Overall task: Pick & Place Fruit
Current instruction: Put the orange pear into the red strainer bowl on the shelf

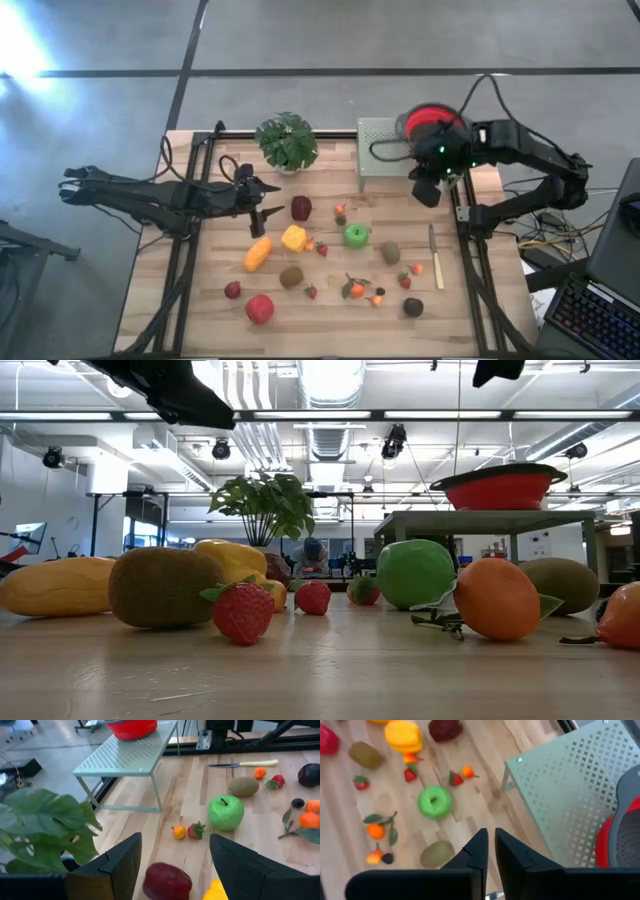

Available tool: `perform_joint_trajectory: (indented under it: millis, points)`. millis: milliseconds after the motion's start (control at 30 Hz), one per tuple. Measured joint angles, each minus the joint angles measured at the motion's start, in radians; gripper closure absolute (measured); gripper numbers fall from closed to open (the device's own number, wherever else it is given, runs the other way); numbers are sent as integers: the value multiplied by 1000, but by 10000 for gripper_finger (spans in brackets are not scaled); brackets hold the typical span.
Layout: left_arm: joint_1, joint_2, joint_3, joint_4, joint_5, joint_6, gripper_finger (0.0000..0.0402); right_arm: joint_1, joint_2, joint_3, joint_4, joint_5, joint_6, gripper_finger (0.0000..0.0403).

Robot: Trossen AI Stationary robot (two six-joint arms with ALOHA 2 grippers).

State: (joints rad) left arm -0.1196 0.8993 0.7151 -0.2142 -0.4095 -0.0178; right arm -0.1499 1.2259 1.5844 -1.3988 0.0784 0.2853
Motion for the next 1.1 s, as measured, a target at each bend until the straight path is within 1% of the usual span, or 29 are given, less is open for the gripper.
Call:
perform_joint_trajectory:
  millis: [200,300,600,733,900,1100]
  points:
    - [-1,0,0,-54,1,-52,162,141,4,-67,28,156,84,393]
    - [-7,0,0,-86,2,-55,162,199,5,-103,62,198,121,392]
    - [-33,0,0,-172,8,-130,162,340,6,-212,178,213,217,381]
    - [-66,0,0,-225,59,-212,162,375,6,-247,188,213,258,384]
    - [-158,0,0,-238,74,-288,167,381,7,-284,190,213,288,393]
    - [-304,0,0,-238,20,-408,194,381,6,-291,202,233,289,386]
